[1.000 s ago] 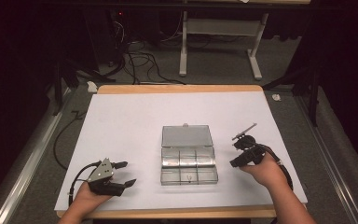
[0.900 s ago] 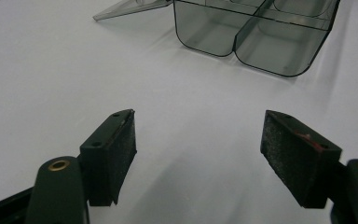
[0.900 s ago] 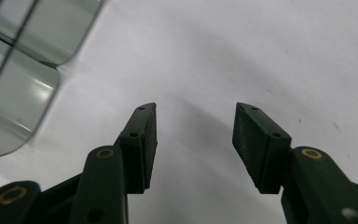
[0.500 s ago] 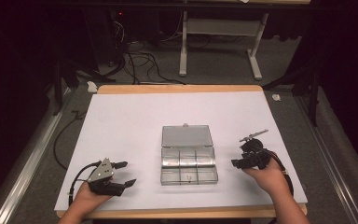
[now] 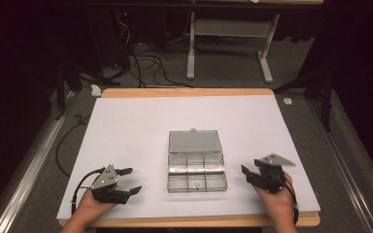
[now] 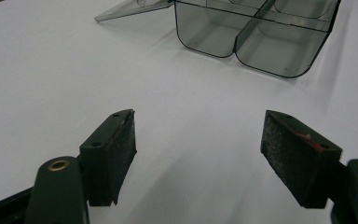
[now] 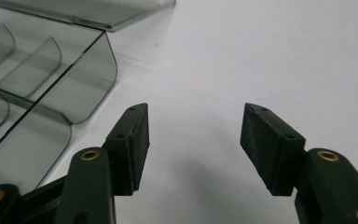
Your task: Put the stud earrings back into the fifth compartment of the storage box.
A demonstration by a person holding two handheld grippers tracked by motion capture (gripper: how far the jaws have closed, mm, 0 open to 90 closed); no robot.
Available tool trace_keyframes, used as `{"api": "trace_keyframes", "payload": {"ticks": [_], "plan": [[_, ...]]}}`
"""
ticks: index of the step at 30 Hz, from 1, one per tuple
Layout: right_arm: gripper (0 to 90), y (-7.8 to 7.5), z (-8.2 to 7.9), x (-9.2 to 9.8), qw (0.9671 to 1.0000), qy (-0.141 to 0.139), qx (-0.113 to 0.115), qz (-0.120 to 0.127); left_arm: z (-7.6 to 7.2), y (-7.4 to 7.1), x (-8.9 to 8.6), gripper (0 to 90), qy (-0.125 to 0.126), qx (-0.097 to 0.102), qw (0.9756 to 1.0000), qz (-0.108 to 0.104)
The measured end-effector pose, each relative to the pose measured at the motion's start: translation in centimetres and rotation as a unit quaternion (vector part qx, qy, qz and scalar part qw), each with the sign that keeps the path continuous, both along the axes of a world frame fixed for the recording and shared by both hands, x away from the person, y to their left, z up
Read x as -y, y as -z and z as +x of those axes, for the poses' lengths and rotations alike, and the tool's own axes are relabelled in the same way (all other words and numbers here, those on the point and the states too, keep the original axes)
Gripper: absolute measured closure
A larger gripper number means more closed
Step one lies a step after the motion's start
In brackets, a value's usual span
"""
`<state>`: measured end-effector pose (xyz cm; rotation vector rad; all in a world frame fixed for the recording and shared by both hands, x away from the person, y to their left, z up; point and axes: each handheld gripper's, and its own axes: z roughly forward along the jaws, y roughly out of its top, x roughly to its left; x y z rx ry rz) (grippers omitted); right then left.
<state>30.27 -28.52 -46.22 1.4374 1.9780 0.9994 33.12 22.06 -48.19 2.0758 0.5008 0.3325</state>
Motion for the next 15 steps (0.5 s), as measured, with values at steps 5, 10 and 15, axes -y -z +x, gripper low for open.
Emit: {"api": "trace_keyframes", "payload": {"ticks": [5, 10, 15], "plan": [[42.4, 0.10, -0.79, 0.14, 0.9996, 0.001, 0.009, -0.026, 0.00, 0.01, 0.03, 27.1, 0.002, 0.001, 1.0000, 0.001], [40.0, 0.24, -0.24, -0.21, 0.9999, 0.001, 0.002, -0.014, 0.03, 0.02, 0.08, 27.1, 0.001, -0.001, 1.0000, 0.004], [39.5, 0.51, -0.07, -0.31, 0.9998, -0.007, -0.013, -0.013, 0.07, 0.03, 0.08, 27.1, 0.000, -0.002, 1.0000, 0.003]]}}
